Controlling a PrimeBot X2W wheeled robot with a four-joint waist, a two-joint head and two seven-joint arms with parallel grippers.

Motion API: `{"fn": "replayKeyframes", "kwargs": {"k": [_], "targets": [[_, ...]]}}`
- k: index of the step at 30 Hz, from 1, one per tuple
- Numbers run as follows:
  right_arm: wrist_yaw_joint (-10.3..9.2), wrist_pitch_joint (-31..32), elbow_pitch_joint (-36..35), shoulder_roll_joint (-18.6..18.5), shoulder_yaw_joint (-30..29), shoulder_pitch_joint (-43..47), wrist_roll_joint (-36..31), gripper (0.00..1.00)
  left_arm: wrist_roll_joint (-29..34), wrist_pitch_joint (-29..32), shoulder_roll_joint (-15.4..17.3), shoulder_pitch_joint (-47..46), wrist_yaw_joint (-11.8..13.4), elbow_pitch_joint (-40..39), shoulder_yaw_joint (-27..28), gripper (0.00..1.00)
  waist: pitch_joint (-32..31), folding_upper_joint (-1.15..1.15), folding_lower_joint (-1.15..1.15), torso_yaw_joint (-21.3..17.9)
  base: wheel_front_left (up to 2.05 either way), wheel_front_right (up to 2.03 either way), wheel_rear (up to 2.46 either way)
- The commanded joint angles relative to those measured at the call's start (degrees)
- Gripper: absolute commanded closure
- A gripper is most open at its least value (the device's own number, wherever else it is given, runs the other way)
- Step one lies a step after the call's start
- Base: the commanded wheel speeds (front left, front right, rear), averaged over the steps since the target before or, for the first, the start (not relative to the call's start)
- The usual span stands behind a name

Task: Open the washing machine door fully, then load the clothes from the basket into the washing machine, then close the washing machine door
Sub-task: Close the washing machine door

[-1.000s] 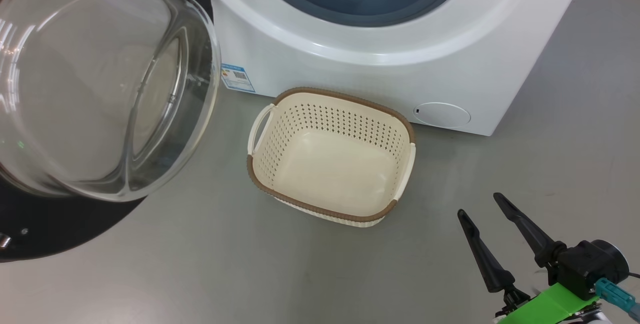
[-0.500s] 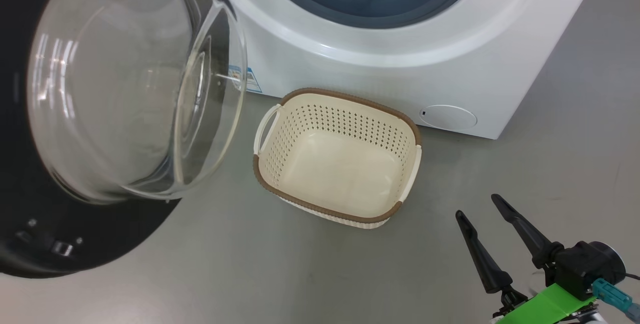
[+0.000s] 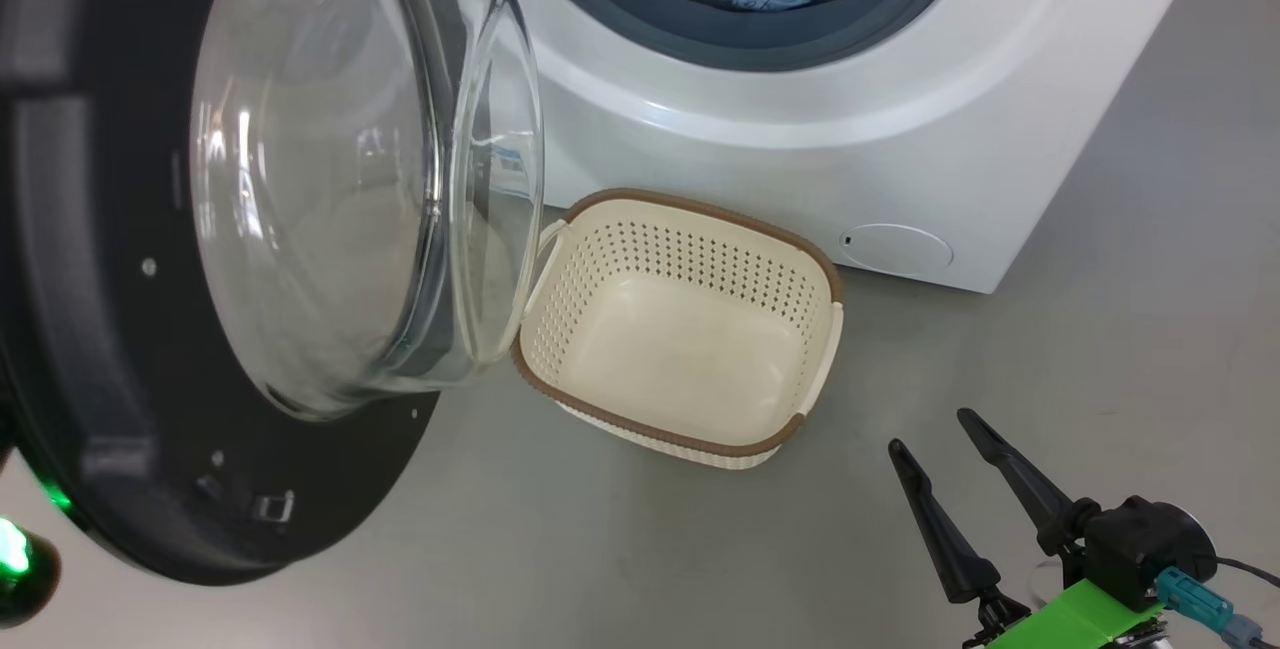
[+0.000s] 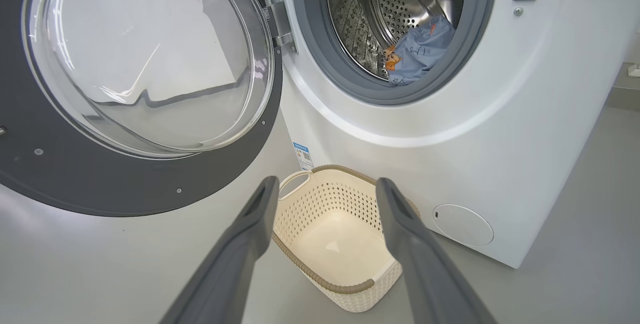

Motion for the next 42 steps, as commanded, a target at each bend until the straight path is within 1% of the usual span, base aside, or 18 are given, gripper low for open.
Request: {"fn": "replayKeyframes", "kwargs": {"k": [1,7,11,18,23,28,33,34,39,42], "targets": [[0.09,-0.58,-1.02,-0.16,1.45,-1.48,0.29,0.00,-0.57,1.31,1.96,0.22,0.37,-2.40,0.72,1.00,-0.43,0.00,0.00,-0.55,0.00,0.00,0.00],[0.09,-1.36,0.27,0.54,1.85,-1.61,0.52,0.00,-2.83,2.21,-0.55,-1.19,0.91,-5.26,-0.43,1.00,-1.13,0.00,0.00,-1.85,0.00,0.00,0.00],[0.09,-1.84,1.14,1.14,2.38,-2.26,0.73,0.00,-2.43,2.22,-1.71,-1.72,1.38,-5.64,-2.12,1.00,-1.53,0.00,0.00,-3.15,0.00,0.00,0.00],[0.09,-2.65,2.79,2.23,3.13,-3.00,1.23,0.00,-1.81,1.86,-3.58,-2.74,1.97,-5.88,-4.78,1.00,-2.63,0.00,0.00,-6.59,0.00,0.00,0.00],[0.09,-3.15,3.88,2.79,3.45,-3.36,1.54,0.00,-1.79,1.52,-4.33,-3.92,1.77,-6.03,-5.83,1.00,-3.01,0.00,0.00,-9.23,0.00,0.00,0.00],[0.09,-3.47,4.81,3.48,3.62,-3.43,1.77,0.00,-1.61,0.32,-5.49,-5.41,0.60,-5.67,-7.44,1.00,-3.42,0.00,0.00,-11.58,0.00,0.00,0.00],[0.09,-3.63,5.45,4.16,3.96,-4.15,2.12,0.00,-1.19,-1.13,-6.11,-6.91,-1.22,-4.39,-8.48,1.00,-3.56,0.00,0.00,-14.57,0.00,0.00,0.00],[0.09,-3.63,5.45,4.16,3.96,-4.15,2.12,0.00,-1.19,-1.13,-6.11,-6.91,-1.22,-4.39,-8.48,1.00,-3.56,0.00,0.00,-14.57,0.00,0.00,0.00],[0.09,-3.70,5.92,4.42,3.99,-4.76,2.30,0.00,0.56,-3.80,-6.50,-8.57,-3.98,-2.20,-9.45,1.00,-3.24,0.00,0.00,-18.08,0.00,0.00,0.00],[0.09,-3.71,5.76,4.56,3.75,-5.07,2.50,0.00,0.99,-5.54,-6.74,-9.96,-6.07,-0.54,-9.82,1.00,-2.58,0.00,0.00,-20.14,0.00,0.00,0.00]]}}
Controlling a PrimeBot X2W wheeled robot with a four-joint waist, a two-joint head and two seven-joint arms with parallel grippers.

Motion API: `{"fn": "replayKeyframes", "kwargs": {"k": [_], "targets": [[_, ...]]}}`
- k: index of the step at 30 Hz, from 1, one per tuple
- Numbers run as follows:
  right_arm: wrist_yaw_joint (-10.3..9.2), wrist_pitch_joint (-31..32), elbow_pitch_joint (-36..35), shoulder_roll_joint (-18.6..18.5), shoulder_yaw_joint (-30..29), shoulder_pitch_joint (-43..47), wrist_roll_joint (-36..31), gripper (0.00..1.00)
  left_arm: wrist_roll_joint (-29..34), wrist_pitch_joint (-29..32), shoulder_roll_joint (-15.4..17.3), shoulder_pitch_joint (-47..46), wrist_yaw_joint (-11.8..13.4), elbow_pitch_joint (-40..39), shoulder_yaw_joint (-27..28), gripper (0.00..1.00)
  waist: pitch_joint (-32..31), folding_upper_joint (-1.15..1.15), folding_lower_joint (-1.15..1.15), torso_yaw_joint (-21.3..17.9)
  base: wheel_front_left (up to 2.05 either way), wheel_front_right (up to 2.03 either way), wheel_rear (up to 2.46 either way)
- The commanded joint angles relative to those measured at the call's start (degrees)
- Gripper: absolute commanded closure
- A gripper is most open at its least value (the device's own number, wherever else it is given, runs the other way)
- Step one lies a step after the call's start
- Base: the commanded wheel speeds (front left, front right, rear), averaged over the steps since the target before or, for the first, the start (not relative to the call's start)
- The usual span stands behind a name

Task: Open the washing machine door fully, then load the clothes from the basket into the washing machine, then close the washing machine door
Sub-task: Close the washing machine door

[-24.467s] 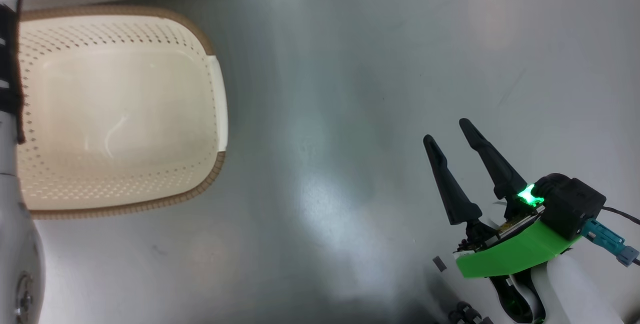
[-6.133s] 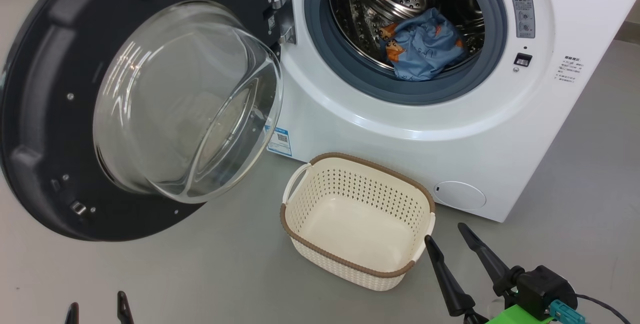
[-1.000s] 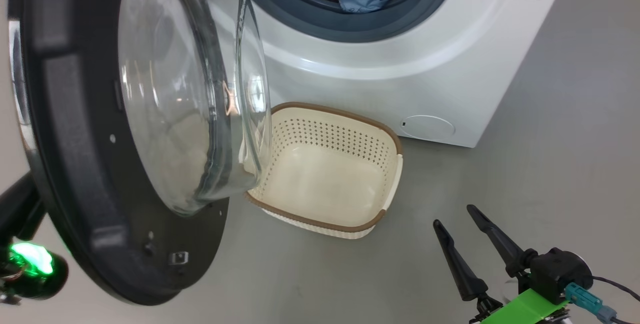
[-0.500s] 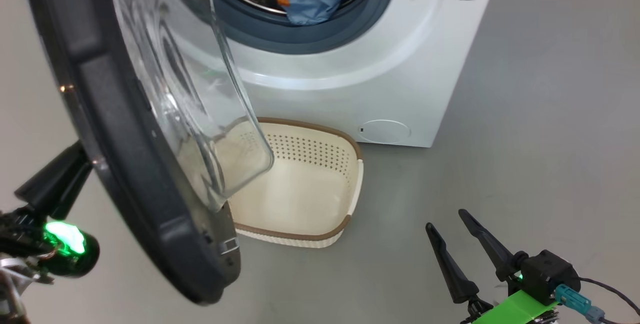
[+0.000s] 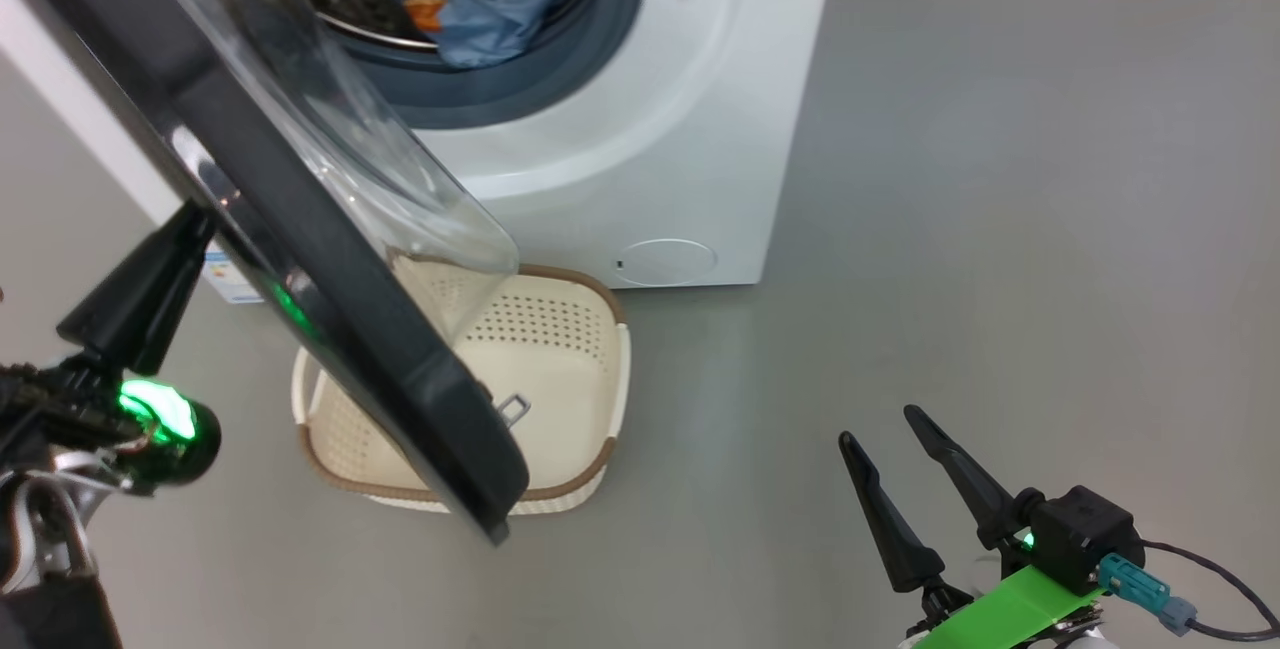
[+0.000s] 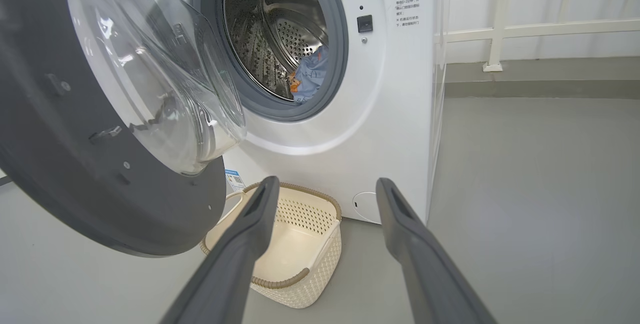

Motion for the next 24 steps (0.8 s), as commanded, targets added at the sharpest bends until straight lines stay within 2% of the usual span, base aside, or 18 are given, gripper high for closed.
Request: {"fn": "replayKeyframes", "kwargs": {"k": [1,11,20,24], "targets": [[0.09,-0.74,-1.38,0.18,1.05,-1.56,1.43,0.00,0.86,-0.57,1.01,-3.04,-1.47,-0.71,0.53,1.00,0.92,0.00,0.00,-3.04,0.00,0.00,0.00],[0.09,-0.75,-2.04,0.38,0.88,-3.33,1.90,0.00,5.39,-9.10,0.69,-10.07,-8.22,6.55,-0.61,1.00,3.79,0.00,0.00,-8.44,0.00,0.00,0.00],[0.09,-0.75,-2.92,0.52,0.36,-4.83,2.26,0.00,10.13,-17.24,1.06,-16.75,-10.51,11.82,0.13,1.00,7.78,0.00,0.00,-11.80,0.00,0.00,0.00],[0.09,-0.75,-3.28,0.62,-0.02,-5.46,2.38,0.00,10.95,-19.06,1.37,-18.83,-10.89,13.44,0.32,1.00,9.25,0.00,0.00,-12.55,0.00,0.00,0.00]]}}
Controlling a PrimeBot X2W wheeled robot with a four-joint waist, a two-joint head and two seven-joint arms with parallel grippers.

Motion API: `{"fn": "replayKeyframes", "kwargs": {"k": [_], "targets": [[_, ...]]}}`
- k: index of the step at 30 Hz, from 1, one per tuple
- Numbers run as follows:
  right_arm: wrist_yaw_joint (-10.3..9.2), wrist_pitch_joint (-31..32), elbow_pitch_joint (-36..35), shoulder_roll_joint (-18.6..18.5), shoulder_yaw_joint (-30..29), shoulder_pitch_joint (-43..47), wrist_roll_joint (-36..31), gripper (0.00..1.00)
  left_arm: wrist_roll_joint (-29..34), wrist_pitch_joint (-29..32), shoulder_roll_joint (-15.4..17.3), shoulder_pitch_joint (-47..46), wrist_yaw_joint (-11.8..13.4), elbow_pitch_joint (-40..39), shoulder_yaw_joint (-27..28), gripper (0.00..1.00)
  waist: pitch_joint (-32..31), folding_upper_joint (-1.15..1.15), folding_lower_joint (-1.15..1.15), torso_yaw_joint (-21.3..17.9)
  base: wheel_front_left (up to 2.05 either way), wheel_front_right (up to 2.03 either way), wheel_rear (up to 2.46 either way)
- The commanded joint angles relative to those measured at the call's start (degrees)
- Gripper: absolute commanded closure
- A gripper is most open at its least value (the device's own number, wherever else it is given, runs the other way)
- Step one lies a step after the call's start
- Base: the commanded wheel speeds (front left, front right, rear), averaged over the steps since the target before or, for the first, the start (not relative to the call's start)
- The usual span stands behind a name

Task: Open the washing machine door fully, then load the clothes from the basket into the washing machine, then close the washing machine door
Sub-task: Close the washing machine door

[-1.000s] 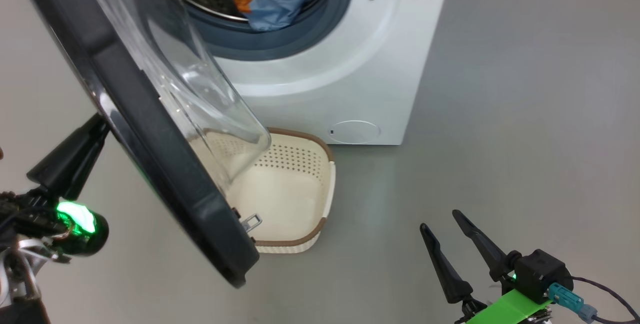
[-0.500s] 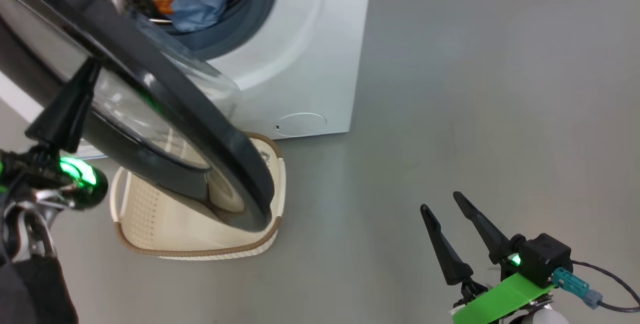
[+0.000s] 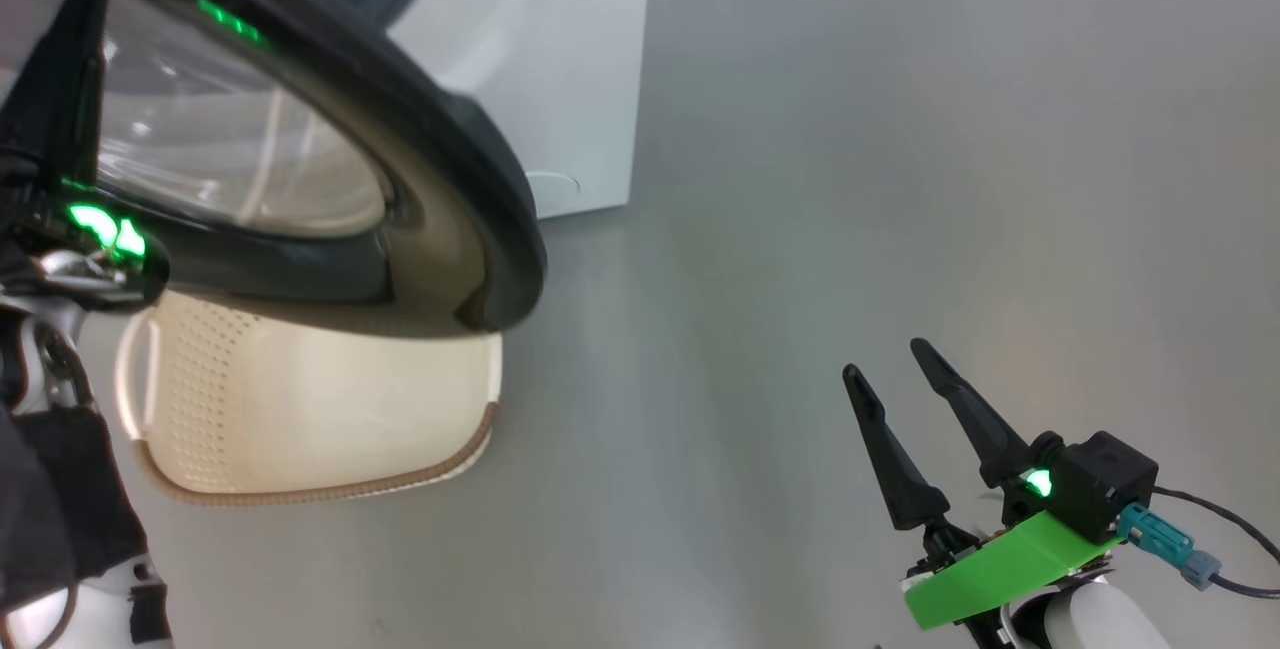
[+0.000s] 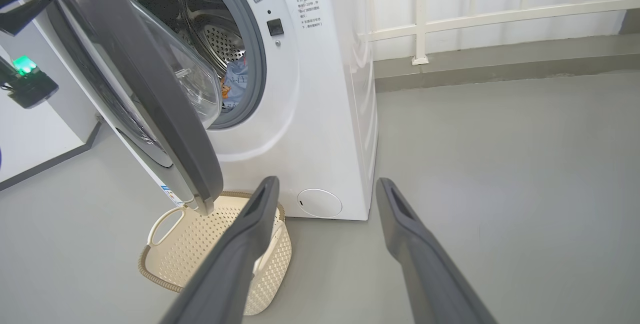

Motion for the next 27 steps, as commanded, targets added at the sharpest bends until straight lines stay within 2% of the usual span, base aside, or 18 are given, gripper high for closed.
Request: {"fn": "replayKeyframes", "kwargs": {"k": [1,15,23,25,27], "targets": [[0.09,-0.70,-1.63,0.00,0.80,-1.03,0.37,0.00,0.58,-0.30,2.27,-1.66,-0.49,-0.61,0.89,1.00,1.63,0.00,0.00,-1.26,0.00,0.00,0.00],[0.09,-0.70,-1.36,0.36,-0.07,-0.42,-0.03,0.00,2.29,-2.84,3.25,1.79,-0.56,-6.53,-0.19,1.00,-1.42,0.00,0.00,2.03,0.00,0.00,0.00],[0.09,-0.70,-0.65,0.78,0.32,1.10,-0.53,0.00,7.01,-10.32,5.23,6.96,-0.56,-13.58,-2.24,1.00,-5.69,0.00,0.00,4.12,0.00,0.00,0.00],[0.09,-0.70,-0.51,0.93,0.46,1.43,-0.65,0.00,8.35,-12.83,6.17,8.54,-0.57,-15.17,-2.87,1.00,-6.79,0.00,0.00,4.44,0.00,0.00,0.00],[0.09,-0.70,-0.44,1.06,0.62,1.81,-0.85,0.00,12.23,-16.43,8.21,10.64,-0.57,-16.39,-4.07,1.00,-7.87,0.00,0.00,4.71,0.00,0.00,0.00]]}}
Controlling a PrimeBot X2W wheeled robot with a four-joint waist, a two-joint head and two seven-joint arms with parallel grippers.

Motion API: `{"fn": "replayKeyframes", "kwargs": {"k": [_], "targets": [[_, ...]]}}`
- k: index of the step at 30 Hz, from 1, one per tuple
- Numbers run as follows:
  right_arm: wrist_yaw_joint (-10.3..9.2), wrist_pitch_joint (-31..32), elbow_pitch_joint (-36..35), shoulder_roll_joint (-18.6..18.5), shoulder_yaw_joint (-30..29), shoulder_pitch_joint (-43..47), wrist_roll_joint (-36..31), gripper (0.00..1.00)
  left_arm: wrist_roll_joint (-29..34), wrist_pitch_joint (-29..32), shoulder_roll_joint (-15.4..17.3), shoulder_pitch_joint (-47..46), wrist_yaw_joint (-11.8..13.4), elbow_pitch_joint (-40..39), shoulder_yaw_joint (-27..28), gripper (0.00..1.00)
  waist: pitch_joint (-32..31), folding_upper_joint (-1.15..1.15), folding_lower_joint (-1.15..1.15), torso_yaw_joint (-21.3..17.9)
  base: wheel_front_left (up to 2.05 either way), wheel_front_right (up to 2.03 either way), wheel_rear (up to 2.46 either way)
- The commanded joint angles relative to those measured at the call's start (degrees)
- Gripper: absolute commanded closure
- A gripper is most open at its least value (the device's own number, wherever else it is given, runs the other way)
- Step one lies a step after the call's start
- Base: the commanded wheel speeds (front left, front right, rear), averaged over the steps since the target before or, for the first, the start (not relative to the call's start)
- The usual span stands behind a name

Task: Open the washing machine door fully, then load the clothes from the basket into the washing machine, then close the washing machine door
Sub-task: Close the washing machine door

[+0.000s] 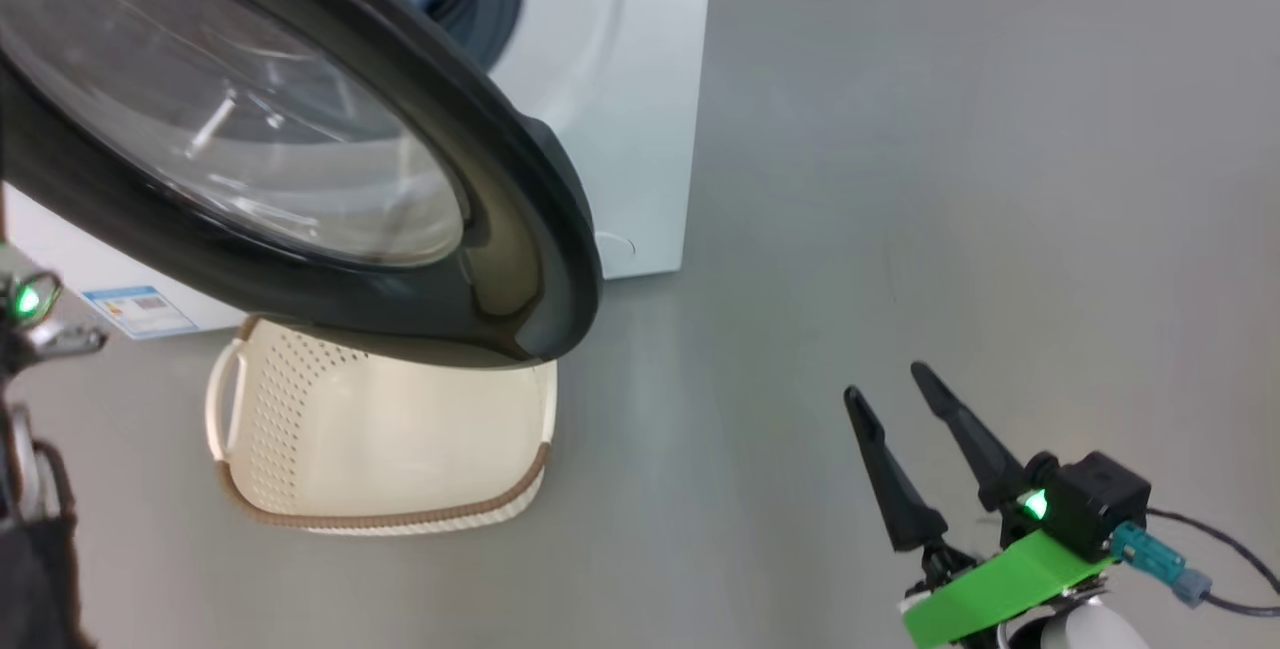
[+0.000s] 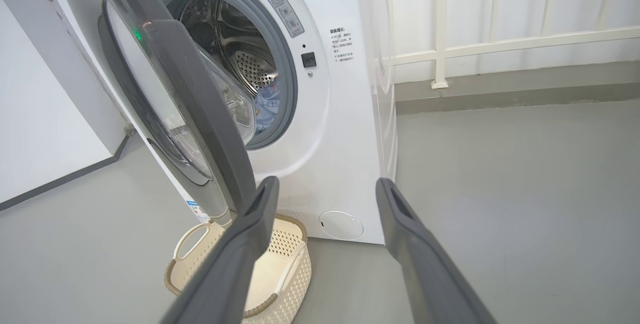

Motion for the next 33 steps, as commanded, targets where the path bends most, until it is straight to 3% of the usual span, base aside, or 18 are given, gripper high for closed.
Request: {"fn": "replayKeyframes", "kwargs": {"k": [1,2,3,8,11,14,24,33], "targets": [[0.09,-0.70,-1.14,0.26,1.39,0.66,-0.71,0.00,2.70,-1.90,3.67,1.33,-0.40,-2.04,0.53,0.99,-2.13,0.00,0.00,1.03,0.00,0.00,0.00],[0.09,-0.70,-1.12,0.30,1.48,0.83,-0.79,0.00,4.34,-4.27,4.48,2.24,-0.40,-2.54,-0.42,0.72,-2.66,0.00,0.00,1.12,0.00,0.00,0.00],[0.09,-0.70,-1.10,0.32,1.61,1.03,-0.93,0.00,6.19,-6.94,5.42,3.26,-0.40,-2.78,-1.15,0.00,-3.20,0.00,0.00,1.21,0.00,0.00,0.00],[0.09,-0.70,-1.06,0.65,1.79,2.15,-1.25,0.00,13.82,-18.77,11.35,9.06,-0.40,-3.97,-6.45,0.00,-5.47,0.00,0.00,1.34,0.00,0.00,0.00],[0.09,-0.70,-1.04,0.78,1.78,2.80,-1.36,0.00,21.52,-25.57,15.73,13.53,-0.40,-3.14,-10.27,0.00,-6.41,0.00,0.00,1.36,0.00,0.00,0.00],[0.09,-0.70,-1.19,0.87,1.82,3.40,-1.46,0.00,29.06,-28.82,17.43,17.23,-0.40,-1.88,-12.05,0.00,-7.03,0.00,0.00,1.28,0.00,0.00,0.00],[0.09,-0.70,-2.01,0.94,1.78,4.59,-1.88,0.00,53.44,-29.85,14.18,27.60,6.07,-5.96,-11.84,0.00,-8.26,0.00,0.00,1.36,0.00,0.00,0.00],[0.09,-0.70,-2.96,1.04,1.40,5.20,-2.48,0.00,59.59,-29.86,9.48,35.23,9.03,-7.91,-11.85,0.00,-8.85,0.00,0.00,1.34,0.00,0.00,0.00]]}}
